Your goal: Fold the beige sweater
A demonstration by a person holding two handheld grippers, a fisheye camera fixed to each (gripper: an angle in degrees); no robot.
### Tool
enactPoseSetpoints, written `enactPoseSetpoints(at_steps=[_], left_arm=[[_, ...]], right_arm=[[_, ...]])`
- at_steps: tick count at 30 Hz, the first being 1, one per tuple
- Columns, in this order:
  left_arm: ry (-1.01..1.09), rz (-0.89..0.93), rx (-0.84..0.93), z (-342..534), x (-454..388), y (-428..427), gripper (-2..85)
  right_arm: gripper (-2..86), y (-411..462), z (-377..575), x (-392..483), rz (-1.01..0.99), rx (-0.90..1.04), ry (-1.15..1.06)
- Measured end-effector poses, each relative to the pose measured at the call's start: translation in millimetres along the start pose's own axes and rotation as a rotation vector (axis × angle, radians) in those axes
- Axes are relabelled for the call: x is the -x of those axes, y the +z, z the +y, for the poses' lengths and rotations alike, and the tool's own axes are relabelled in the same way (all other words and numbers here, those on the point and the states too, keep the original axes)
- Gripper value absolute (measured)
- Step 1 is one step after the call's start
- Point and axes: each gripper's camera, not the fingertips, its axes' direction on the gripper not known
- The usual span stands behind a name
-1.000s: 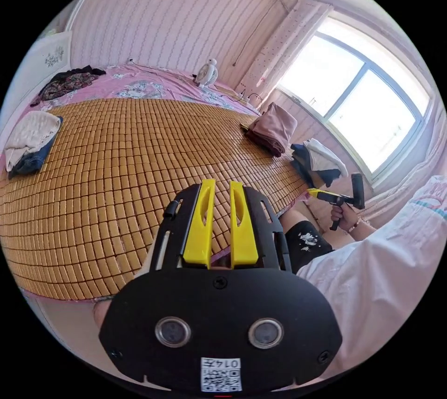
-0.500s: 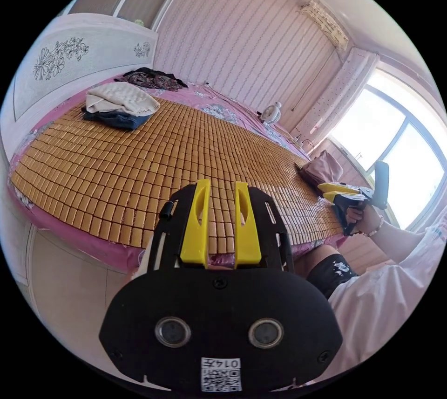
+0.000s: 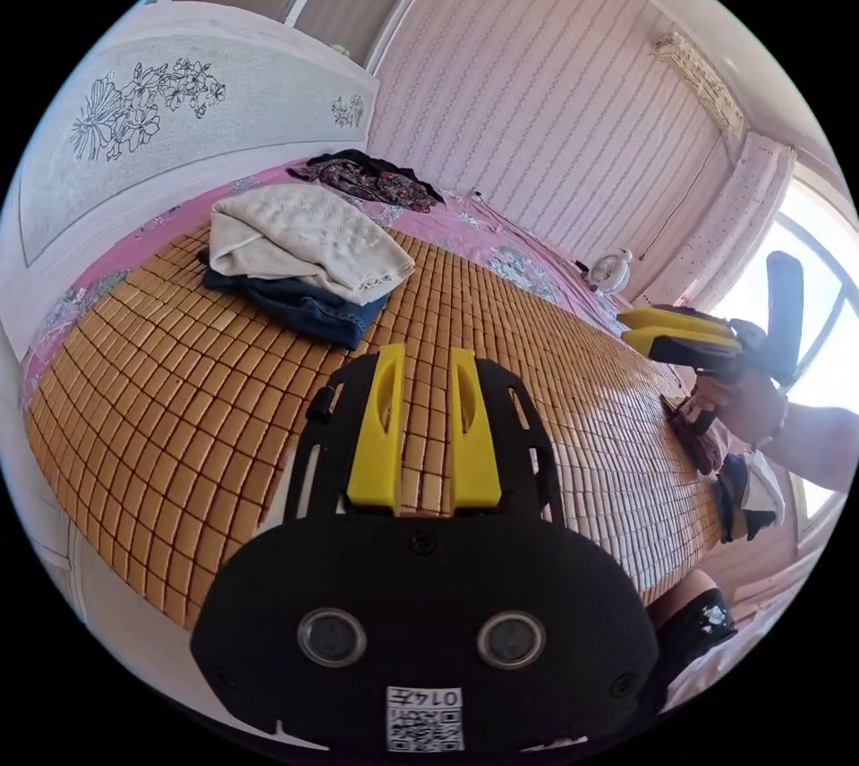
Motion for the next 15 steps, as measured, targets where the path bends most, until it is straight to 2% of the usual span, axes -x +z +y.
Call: enactPoseSetpoints(at_steps=[3, 8, 12, 14, 15], left_arm=[[0.014, -0.072, 0.003, -39.9, 9.5, 41.9, 8.6], [-0.099, -0.142, -0.054, -76.9, 37.2, 87.5, 9.4], [-0.083, -0.207, 0.086, -100.3, 44.7, 128.1, 8.7], [-0.042, -0.250, 0.075, -102.0, 39.5, 130.8, 7.2], [-0.042, -0.252, 0.076, -102.7, 38.7, 130.0, 6.5]], right_arm=[[11.2, 62.2, -52.8, -11.8, -0.078, 0.035, -0.032], [11.9, 164.7, -122.9, -24.8, -0.123, 0.093, -0.055], [10.4, 212.7, -152.8, -31.4, -0.123, 0.047, 0.017], [10.3, 235.9, -160.6, -32.5, -0.104, 0.090, 0.002], [9.8, 254.3, -163.9, -35.9, -0.095, 0.178, 0.021]])
